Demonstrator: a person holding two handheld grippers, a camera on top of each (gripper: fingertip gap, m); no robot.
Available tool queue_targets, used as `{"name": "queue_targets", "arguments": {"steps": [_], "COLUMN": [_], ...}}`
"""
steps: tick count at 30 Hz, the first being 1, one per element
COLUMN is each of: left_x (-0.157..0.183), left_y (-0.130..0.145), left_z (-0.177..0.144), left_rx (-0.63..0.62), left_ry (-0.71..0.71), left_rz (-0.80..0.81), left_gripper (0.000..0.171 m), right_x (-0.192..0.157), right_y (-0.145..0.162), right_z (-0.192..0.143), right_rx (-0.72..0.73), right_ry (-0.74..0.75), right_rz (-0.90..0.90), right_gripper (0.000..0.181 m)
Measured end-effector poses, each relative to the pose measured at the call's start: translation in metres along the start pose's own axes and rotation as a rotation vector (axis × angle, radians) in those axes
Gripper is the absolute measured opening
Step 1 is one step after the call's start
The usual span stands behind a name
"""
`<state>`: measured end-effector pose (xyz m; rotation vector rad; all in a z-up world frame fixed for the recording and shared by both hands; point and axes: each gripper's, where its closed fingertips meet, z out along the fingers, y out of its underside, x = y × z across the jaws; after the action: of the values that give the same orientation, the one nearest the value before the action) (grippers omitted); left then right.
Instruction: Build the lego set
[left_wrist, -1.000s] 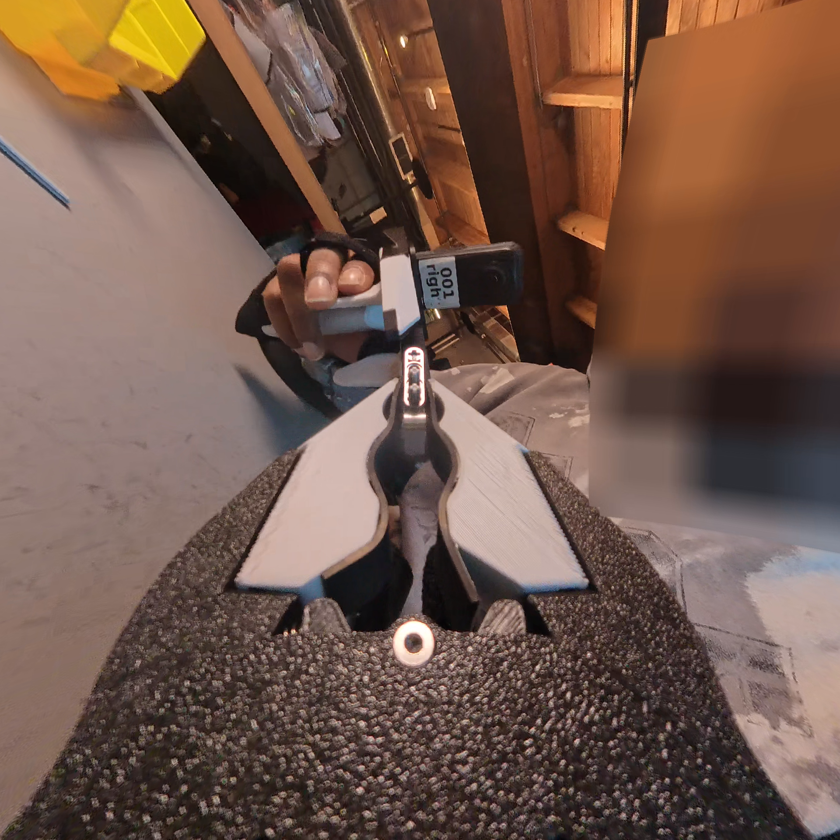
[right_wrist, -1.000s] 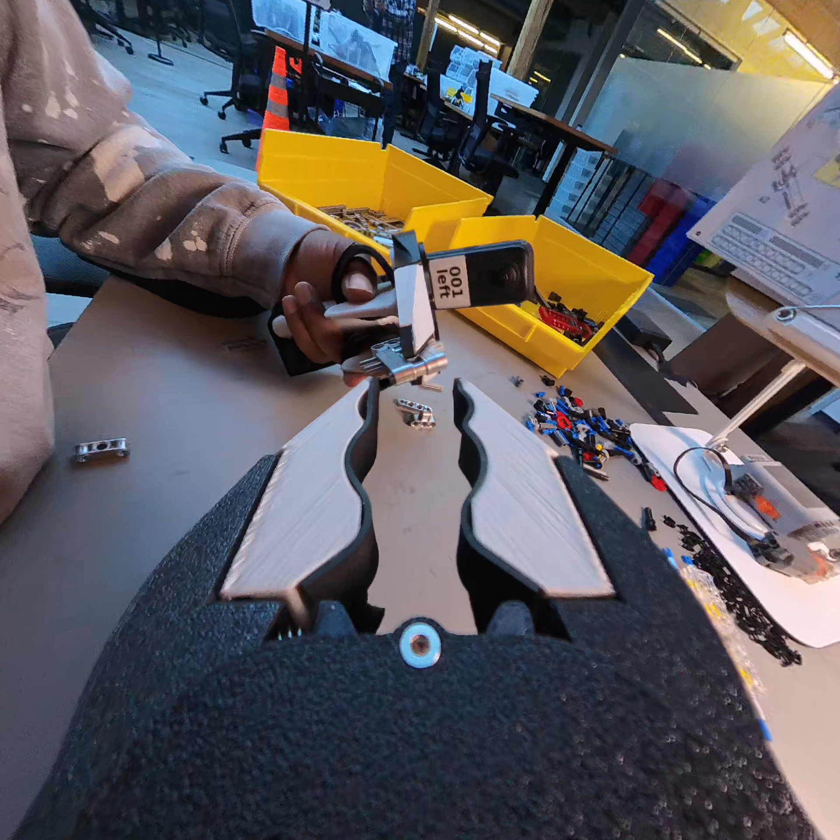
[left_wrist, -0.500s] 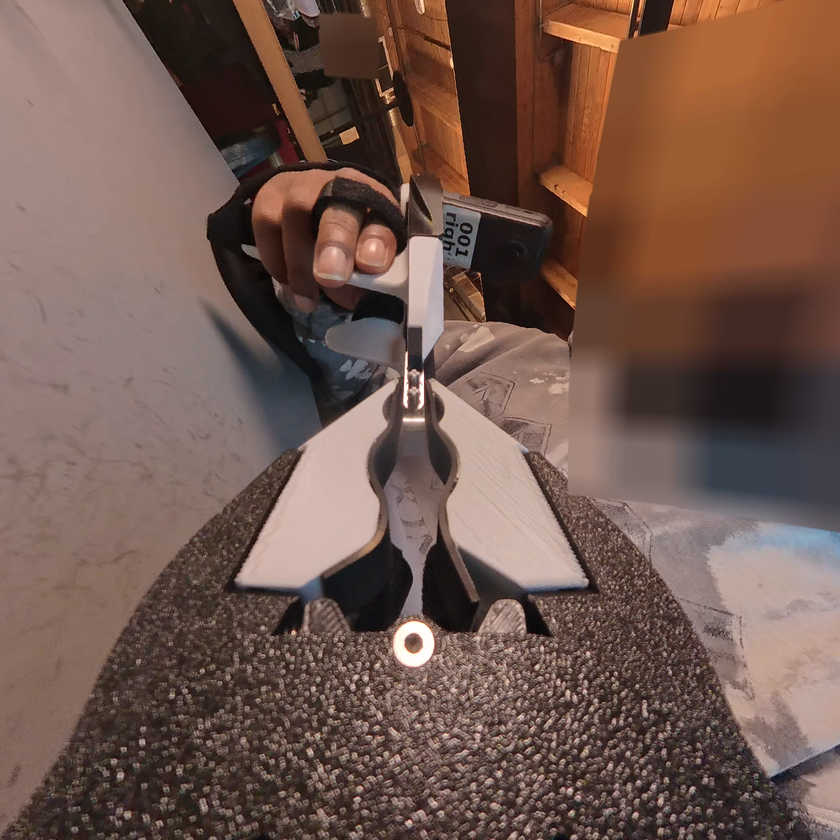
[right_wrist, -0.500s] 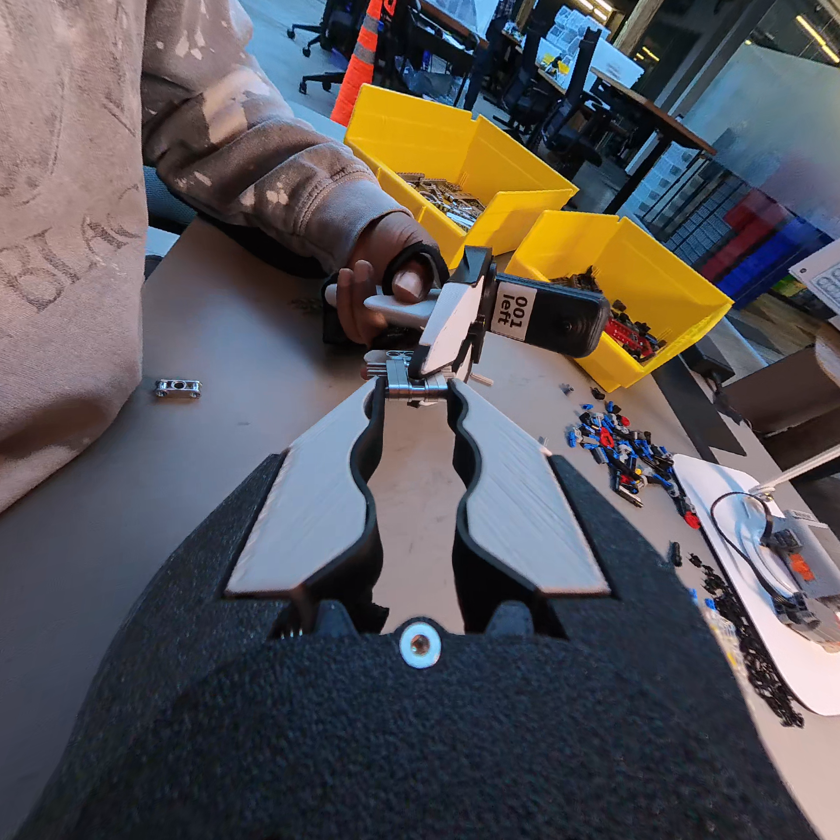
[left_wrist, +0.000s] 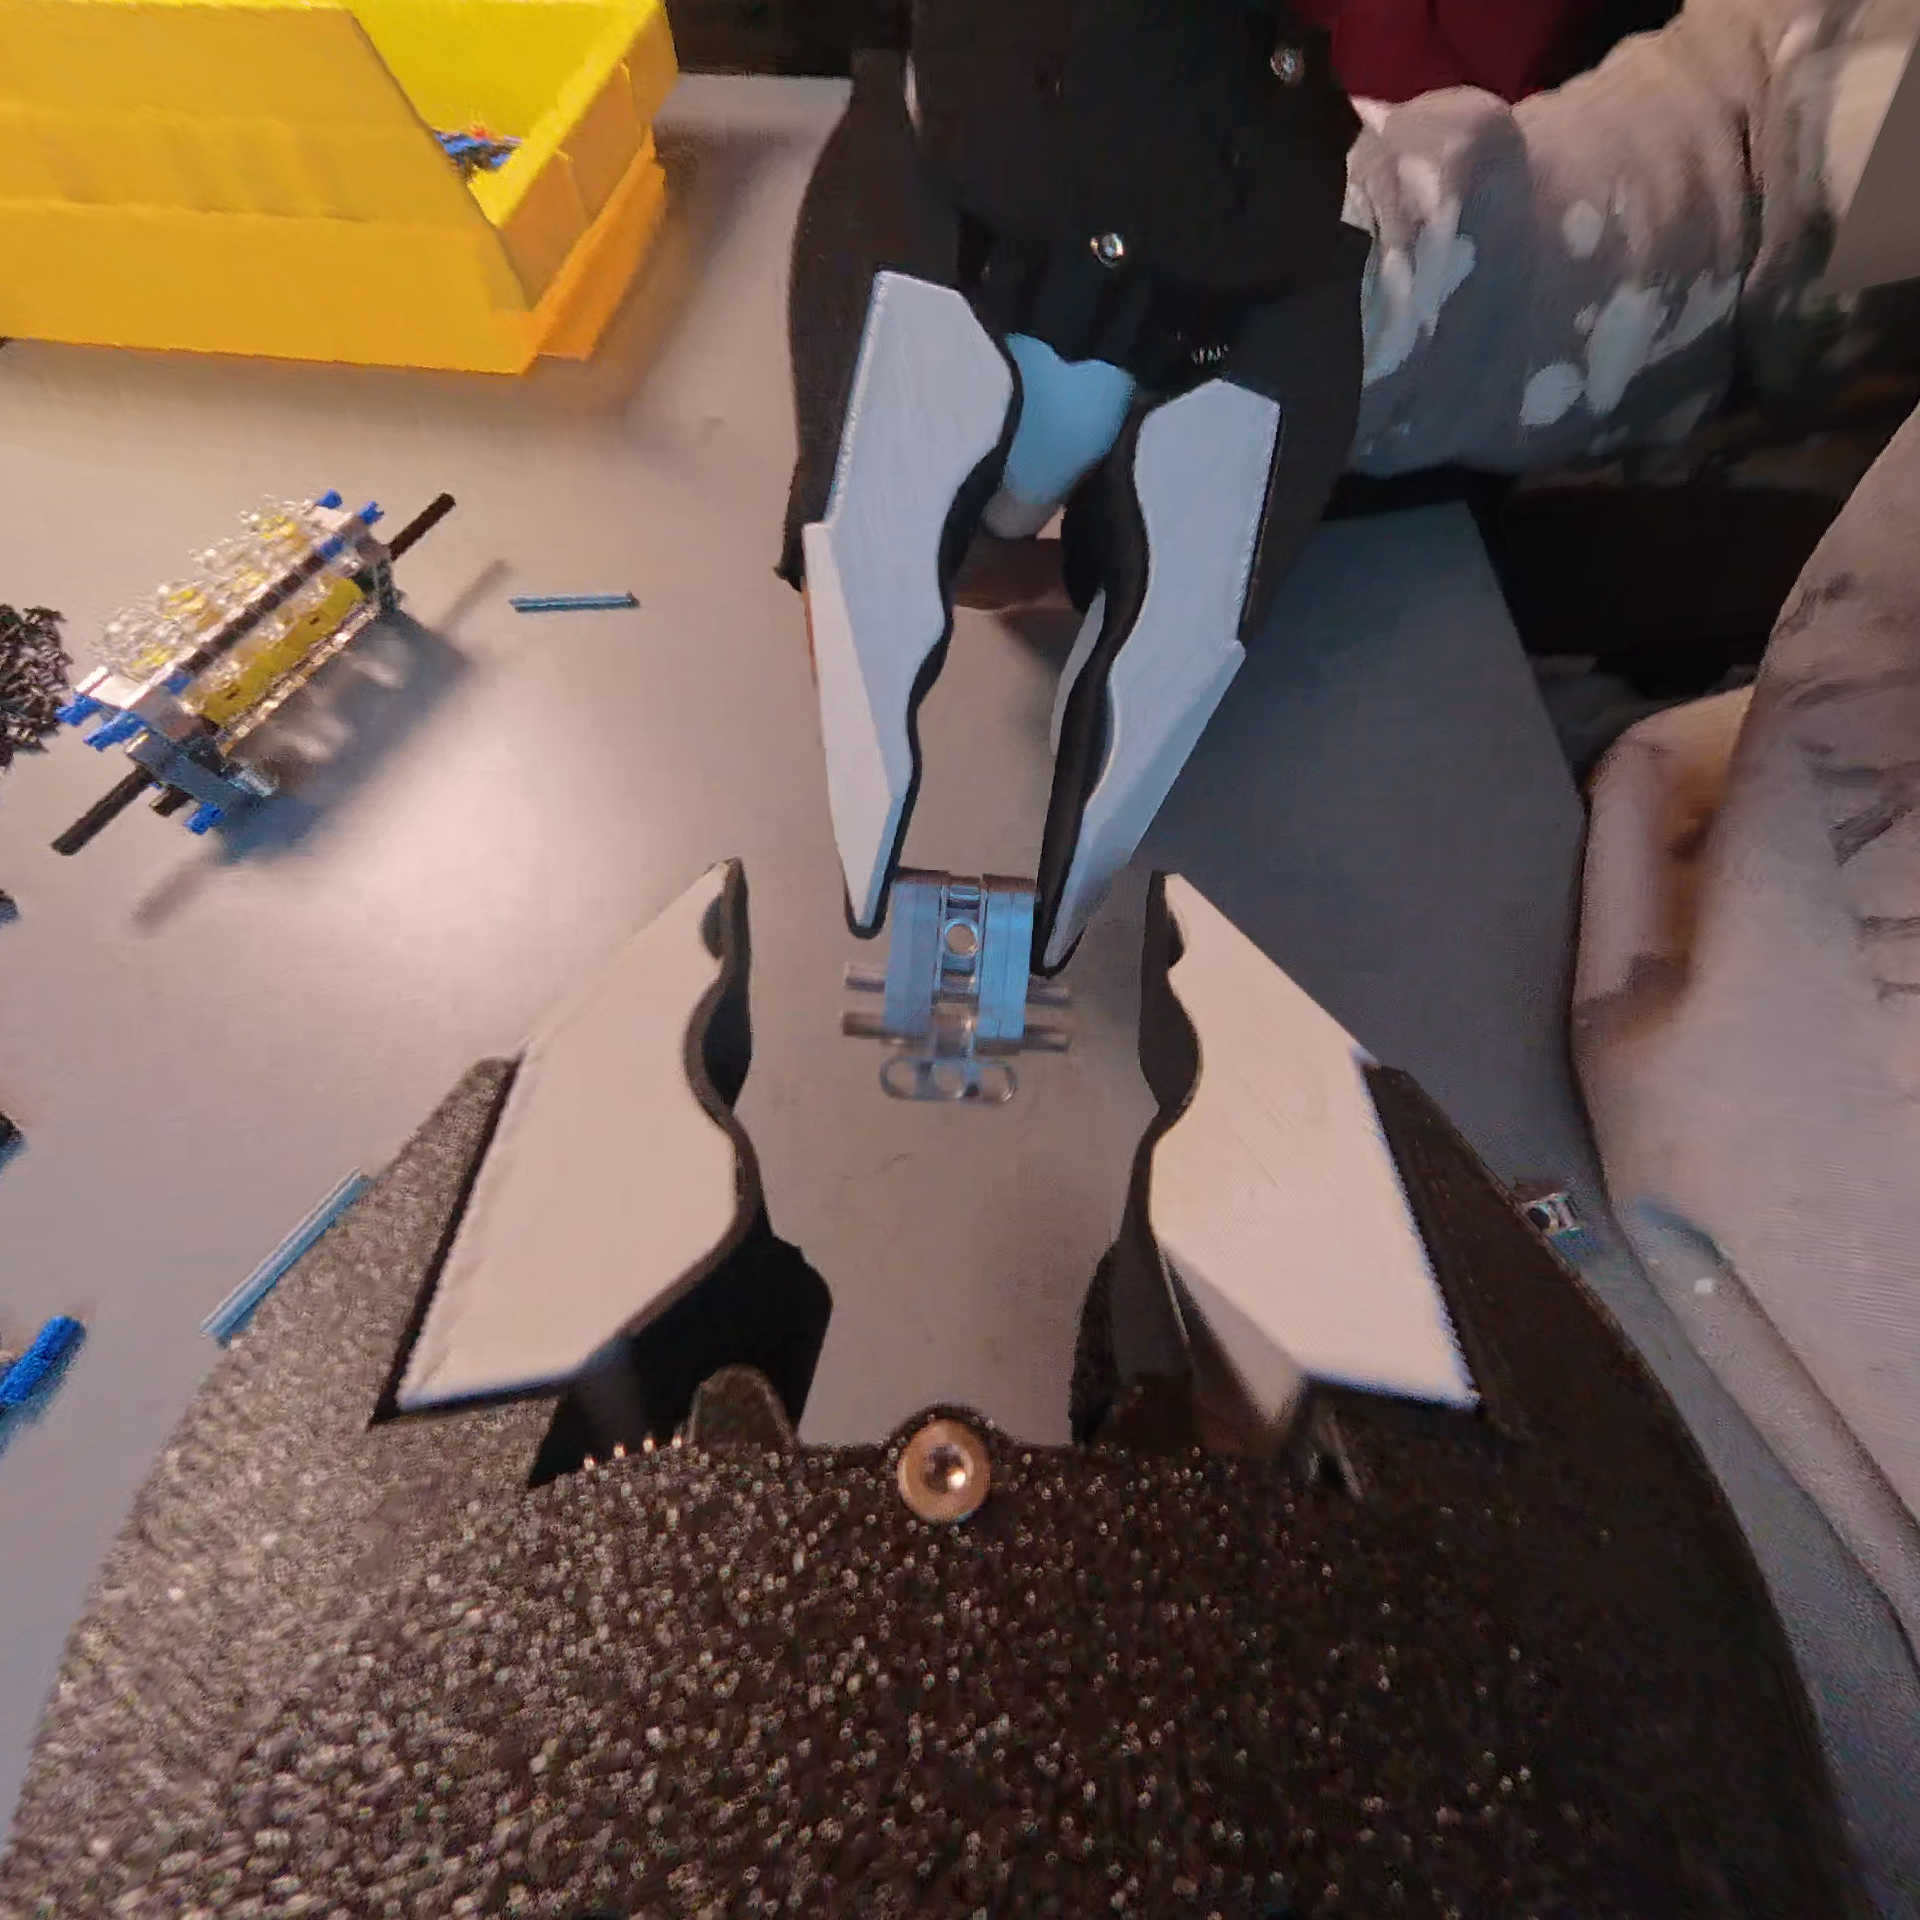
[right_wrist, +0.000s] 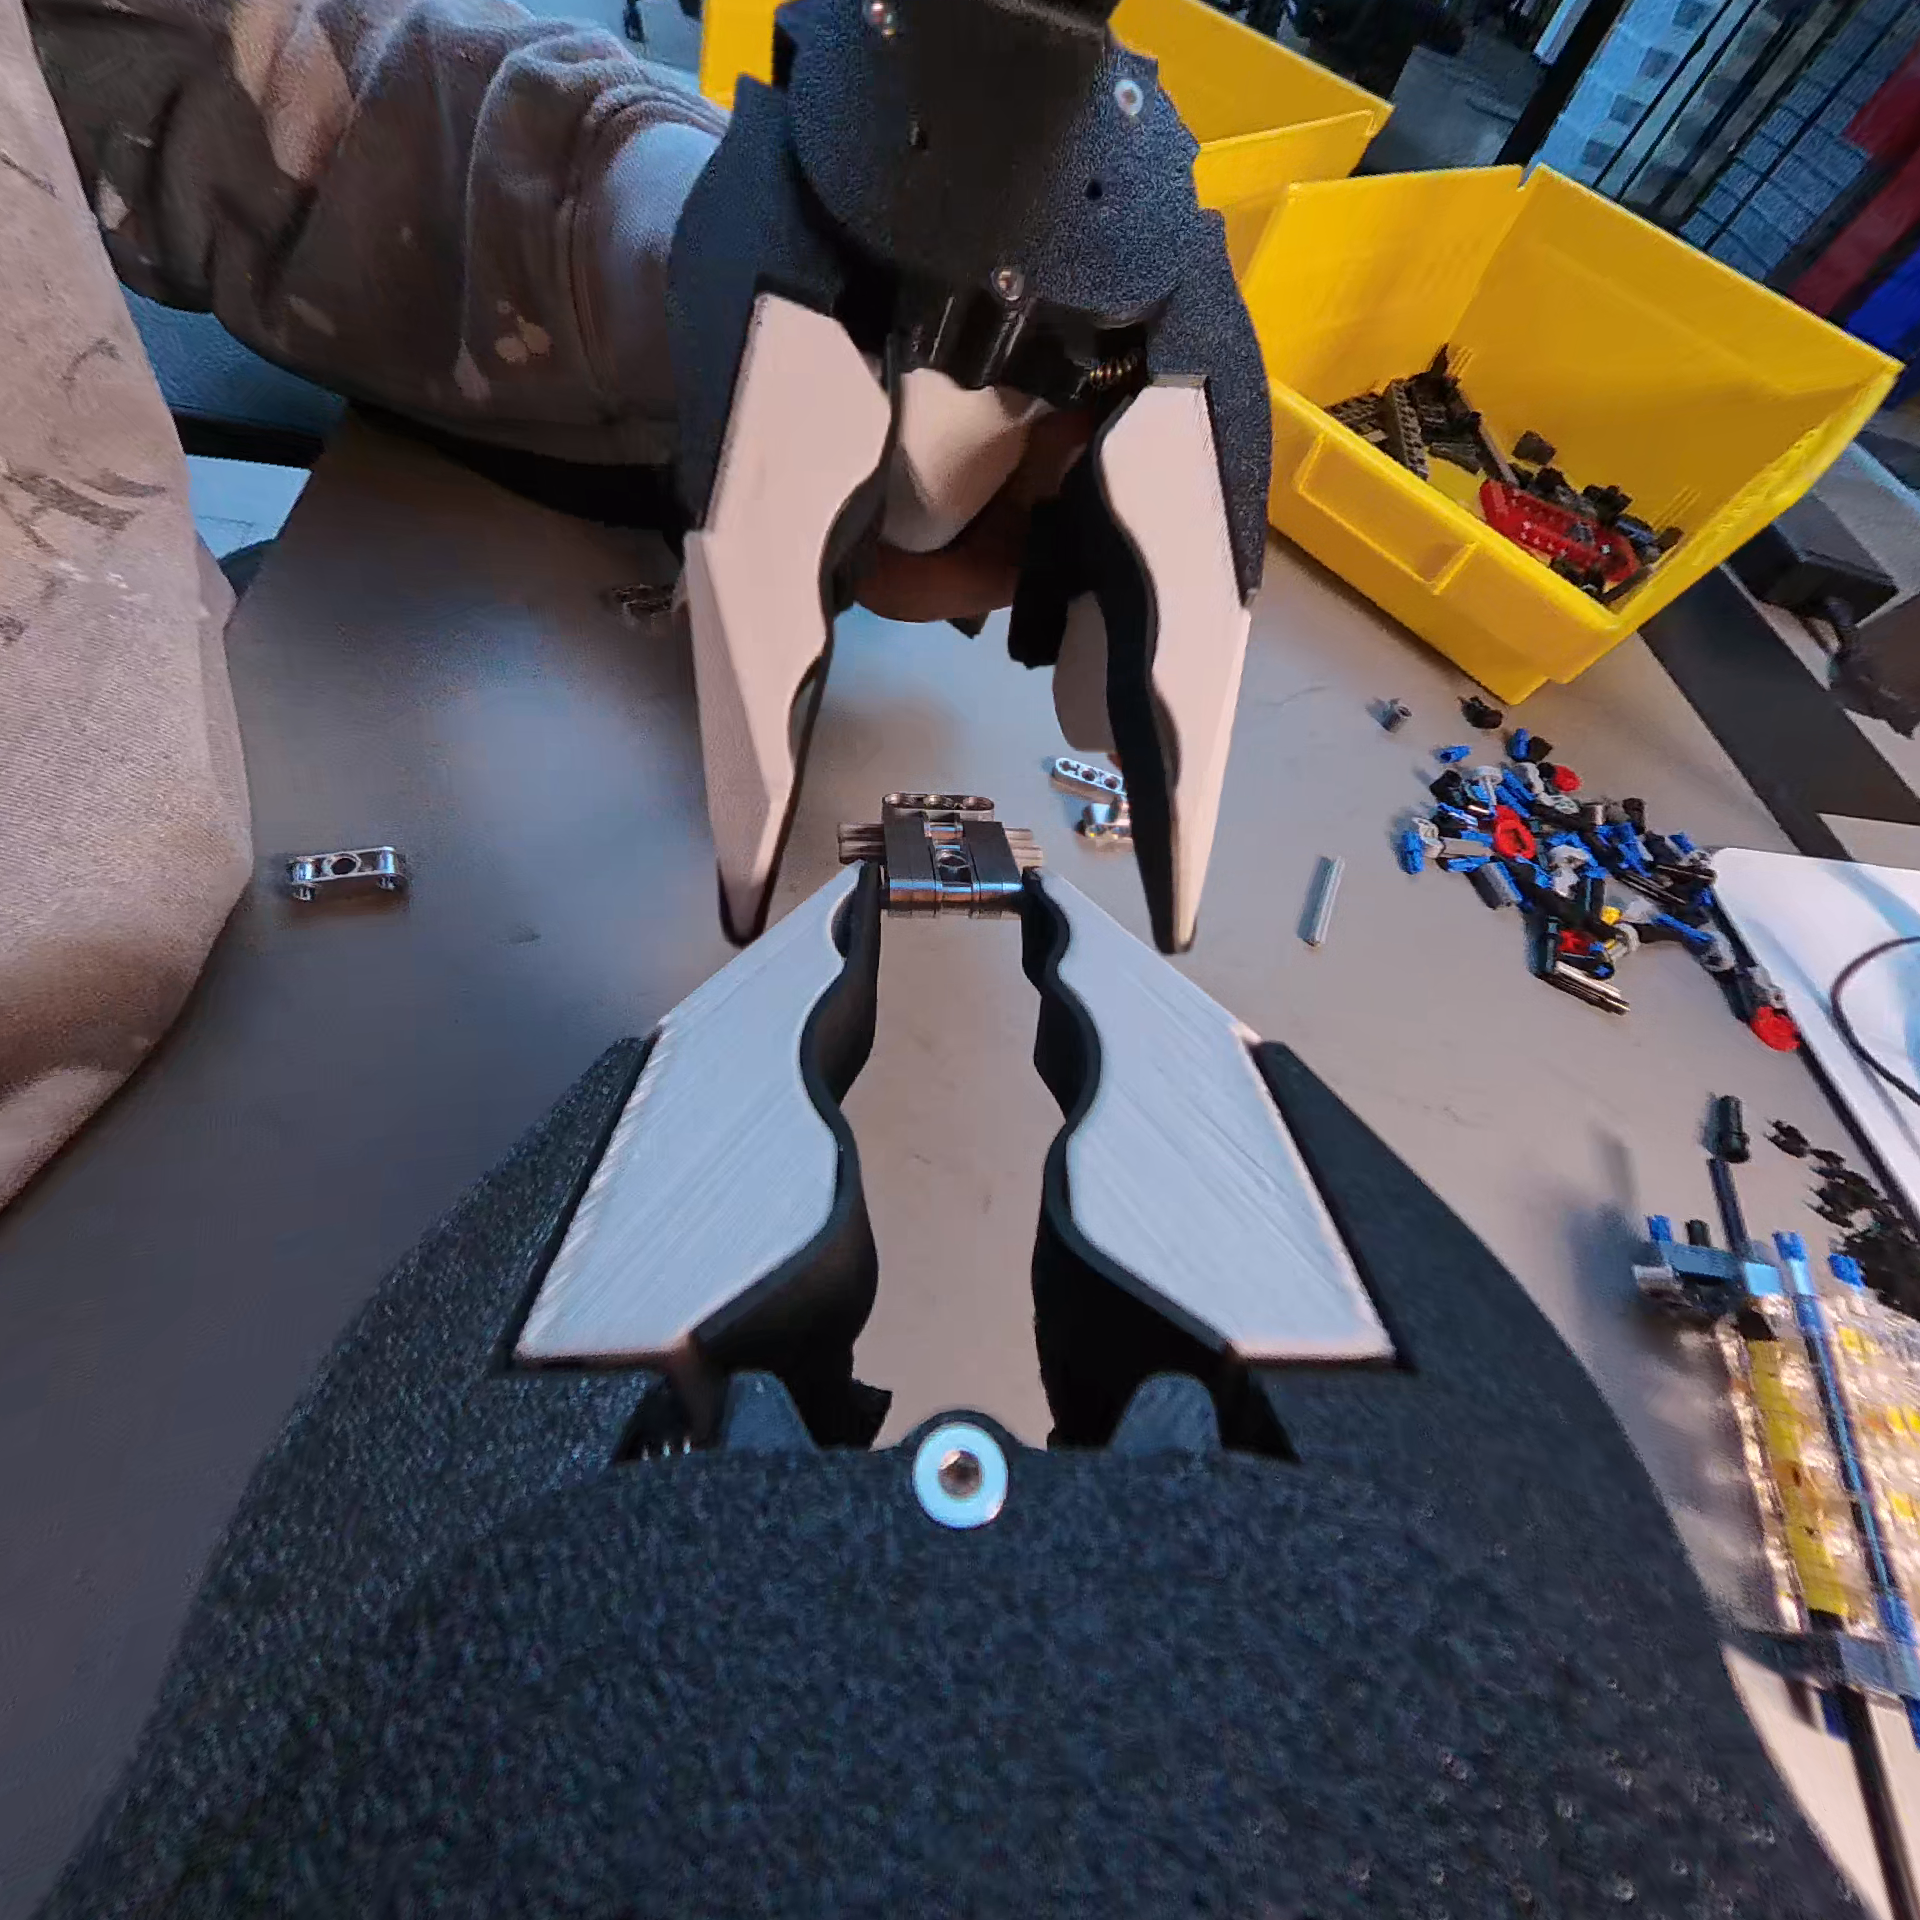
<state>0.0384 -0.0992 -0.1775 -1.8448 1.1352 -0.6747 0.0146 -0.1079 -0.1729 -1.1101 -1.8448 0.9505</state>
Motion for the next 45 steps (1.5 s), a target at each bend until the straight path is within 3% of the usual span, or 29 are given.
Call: {"name": "queue_targets", "arguments": {"steps": [3,25,45], "left_x": [0.008,0.009,0.004], "left_y": [0.007,0.032,0.024], "left_z": [0.004,0.016,0.017], "left_rx": [-0.070,-0.213,-0.141], "left_ry": [-0.004,-0.052,-0.098], "left_rz": [0.097,0.184,0.220], "left_gripper": [0.051,0.043,0.044], "right_x": [-0.006,-0.013,-0.008], "right_y": [-0.001,0.023,0.021], "right_z": [0.004,0.011,0.005], "right_rx": [-0.003,-0.123,-0.082], "right_ry": [-0.019,-0.040,-0.011], "right_rz": [0.000,-0.040,-0.055], "right_gripper": [0.024,0.022,0.023]}}
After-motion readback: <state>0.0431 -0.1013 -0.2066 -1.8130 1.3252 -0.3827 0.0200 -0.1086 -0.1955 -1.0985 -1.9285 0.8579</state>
